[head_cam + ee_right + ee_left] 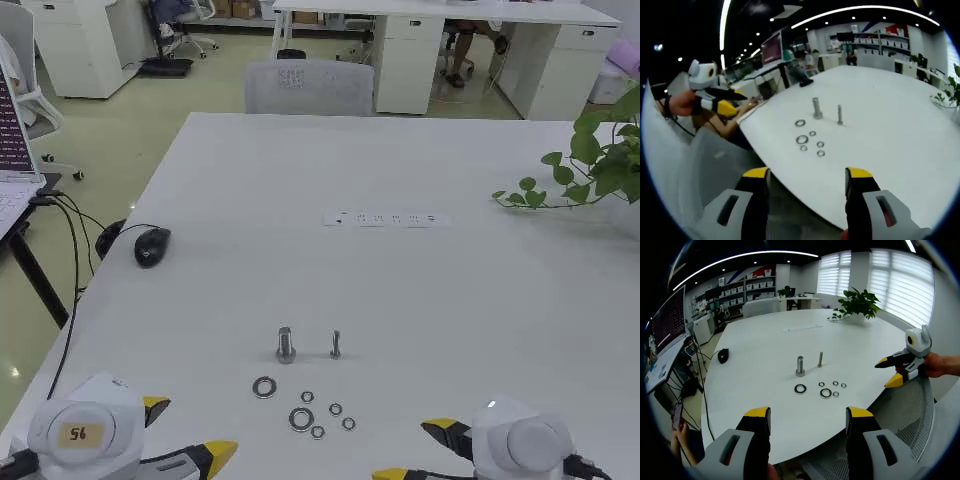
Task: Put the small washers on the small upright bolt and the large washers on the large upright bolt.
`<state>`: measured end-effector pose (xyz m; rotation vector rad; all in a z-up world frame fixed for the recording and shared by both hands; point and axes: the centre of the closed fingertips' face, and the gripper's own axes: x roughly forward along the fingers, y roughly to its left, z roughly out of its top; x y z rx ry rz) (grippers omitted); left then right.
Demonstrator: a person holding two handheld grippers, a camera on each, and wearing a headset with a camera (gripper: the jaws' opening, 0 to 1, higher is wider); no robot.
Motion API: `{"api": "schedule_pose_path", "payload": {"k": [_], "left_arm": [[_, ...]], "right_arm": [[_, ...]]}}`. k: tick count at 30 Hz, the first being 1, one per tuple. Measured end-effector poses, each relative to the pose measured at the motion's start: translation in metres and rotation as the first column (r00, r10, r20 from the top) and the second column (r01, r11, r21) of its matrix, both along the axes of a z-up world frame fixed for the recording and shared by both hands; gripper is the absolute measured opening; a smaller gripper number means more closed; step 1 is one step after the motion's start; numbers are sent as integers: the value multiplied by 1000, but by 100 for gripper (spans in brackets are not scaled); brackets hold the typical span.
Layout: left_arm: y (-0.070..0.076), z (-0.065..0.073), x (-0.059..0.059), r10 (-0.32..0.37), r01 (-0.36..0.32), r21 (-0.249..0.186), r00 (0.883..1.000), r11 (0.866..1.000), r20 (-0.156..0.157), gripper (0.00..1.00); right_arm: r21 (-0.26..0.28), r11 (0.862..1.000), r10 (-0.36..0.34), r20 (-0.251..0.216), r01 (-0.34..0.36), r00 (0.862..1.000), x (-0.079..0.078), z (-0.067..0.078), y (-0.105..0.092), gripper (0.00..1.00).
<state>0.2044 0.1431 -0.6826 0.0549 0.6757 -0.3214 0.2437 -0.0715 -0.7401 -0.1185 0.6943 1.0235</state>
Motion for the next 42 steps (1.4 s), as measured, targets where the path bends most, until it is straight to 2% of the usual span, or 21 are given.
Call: {"api": "schedule_pose_path", "payload": {"k": [21,26,30,33,42], "left_arm": [[-1,4,9,10,-10,7,1000,1000,-4,61],[-3,4,13,-14,15,33,1000,999,-18,61],[-3,14,22,-6,6,30,1000,1000,7,61],[-3,16,25,-4,4,28,1000,1000,15,61],[-2,14,22,-1,1,28,1000,1000,13,61]], "right_arm": [[1,1000,17,-18,-17,1000,7,-3,-2,60],[22,1000,-3,-27,4,1000,11,-2,-6,60],[0,1000,18,-30,-18,999,9,-5,-8,60],[6,1000,9,-31,-9,999,12,-3,-9,60],[10,1000,9,-26,-9,1000,16,-2,-4,60]]}}
